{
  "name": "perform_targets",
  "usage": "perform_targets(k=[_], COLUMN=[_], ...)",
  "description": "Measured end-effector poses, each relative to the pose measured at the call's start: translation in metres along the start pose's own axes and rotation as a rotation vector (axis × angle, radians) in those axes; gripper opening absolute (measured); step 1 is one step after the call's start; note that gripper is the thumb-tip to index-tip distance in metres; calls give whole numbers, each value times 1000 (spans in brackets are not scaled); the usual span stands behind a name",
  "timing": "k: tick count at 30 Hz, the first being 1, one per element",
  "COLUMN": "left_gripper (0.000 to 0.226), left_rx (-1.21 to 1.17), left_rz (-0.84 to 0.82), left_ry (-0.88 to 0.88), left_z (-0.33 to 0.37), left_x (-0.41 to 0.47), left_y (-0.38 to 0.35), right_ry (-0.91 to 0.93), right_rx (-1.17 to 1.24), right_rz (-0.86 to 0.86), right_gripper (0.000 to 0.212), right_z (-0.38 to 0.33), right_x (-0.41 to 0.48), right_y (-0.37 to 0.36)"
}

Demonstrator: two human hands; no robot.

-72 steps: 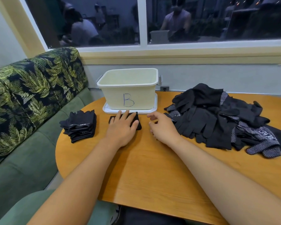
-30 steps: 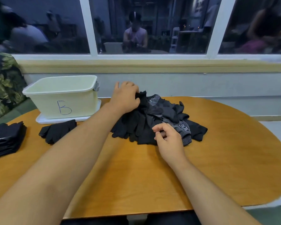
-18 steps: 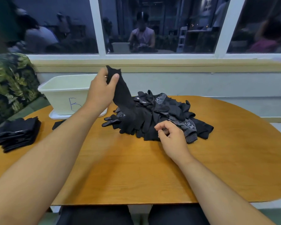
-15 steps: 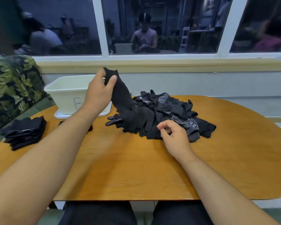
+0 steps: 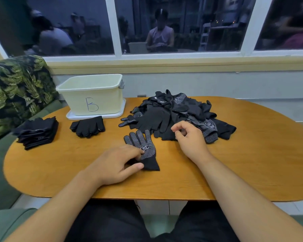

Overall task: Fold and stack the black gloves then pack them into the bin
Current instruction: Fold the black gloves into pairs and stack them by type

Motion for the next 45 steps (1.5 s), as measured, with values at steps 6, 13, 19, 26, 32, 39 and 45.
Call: perform_targets(k=[6,13,19,26,32,39,45], left_gripper=[40,38,85,81,77,41,14], left_rx=[-220,-160,45,101,58,-147,-596], left_rz=[91,252,-169,-225,-147,395,696], left_ry=[114,349,489,381,383,379,691], left_z=[-13,-14,-15,-1,1,-5,-53], left_x=[-11,27,46,34,33,18,-20], left_y=[2,19,-49,-55,-49,2,11], right_ry=[-8,58,72,56,94,118,118], right_rx=[3,-96,-133,-222,-311,-383,-455], right_rz=[-15,-47,-29,-7,-20,-40,-113], right_gripper=[29,26,28,34,34,34,43], right_z=[2,-6,-5,-4,-7,-10,-8], right_x=[-2,-5,-5,-4,-5,-7,-8], right_y=[1,-5,-5,-5,-10,-14,-24])
Point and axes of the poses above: each hand's wrist, its own x-axis towards the middle knuckle, its own y-axis out of the back of the hand, z = x × y, the point moved 10 cm from there along x, towards the middle knuckle, and after that the axes turned 2 degrees about -y, right-handed, at the moved point
